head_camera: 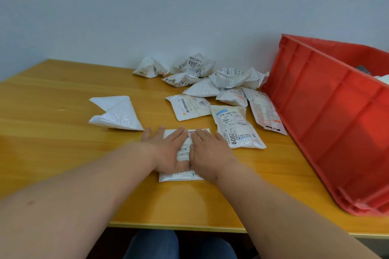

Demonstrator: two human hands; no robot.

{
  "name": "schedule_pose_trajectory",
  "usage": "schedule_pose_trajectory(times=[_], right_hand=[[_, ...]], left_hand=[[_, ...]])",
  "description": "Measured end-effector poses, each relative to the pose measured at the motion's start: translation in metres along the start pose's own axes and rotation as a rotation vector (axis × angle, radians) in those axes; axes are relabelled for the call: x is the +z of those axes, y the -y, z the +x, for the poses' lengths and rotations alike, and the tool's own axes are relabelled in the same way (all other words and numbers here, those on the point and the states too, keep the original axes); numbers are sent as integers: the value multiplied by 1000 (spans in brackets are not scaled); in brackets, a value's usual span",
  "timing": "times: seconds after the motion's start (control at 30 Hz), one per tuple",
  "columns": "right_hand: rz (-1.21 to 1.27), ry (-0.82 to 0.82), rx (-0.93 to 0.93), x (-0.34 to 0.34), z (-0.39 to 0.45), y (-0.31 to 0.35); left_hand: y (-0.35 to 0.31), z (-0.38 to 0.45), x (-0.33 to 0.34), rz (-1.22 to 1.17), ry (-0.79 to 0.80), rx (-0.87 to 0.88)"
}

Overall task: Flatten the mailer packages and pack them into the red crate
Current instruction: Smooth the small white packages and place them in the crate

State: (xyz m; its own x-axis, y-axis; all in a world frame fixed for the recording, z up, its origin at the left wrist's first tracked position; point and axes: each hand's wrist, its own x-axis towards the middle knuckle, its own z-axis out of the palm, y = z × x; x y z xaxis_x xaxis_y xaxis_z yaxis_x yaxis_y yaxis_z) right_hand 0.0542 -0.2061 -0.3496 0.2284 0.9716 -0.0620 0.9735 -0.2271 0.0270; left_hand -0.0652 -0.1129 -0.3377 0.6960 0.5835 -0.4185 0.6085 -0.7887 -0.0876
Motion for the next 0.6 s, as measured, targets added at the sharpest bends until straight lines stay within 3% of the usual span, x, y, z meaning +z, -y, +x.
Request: schedule_pose_trajectory(times=[0.27, 0.6], right_hand=[[34, 11, 32, 8, -9, -1], [55, -17, 30, 17, -6, -3]], left_hand=[[3, -11, 0, 77, -71, 23], [9, -5, -2, 56, 95, 53]])
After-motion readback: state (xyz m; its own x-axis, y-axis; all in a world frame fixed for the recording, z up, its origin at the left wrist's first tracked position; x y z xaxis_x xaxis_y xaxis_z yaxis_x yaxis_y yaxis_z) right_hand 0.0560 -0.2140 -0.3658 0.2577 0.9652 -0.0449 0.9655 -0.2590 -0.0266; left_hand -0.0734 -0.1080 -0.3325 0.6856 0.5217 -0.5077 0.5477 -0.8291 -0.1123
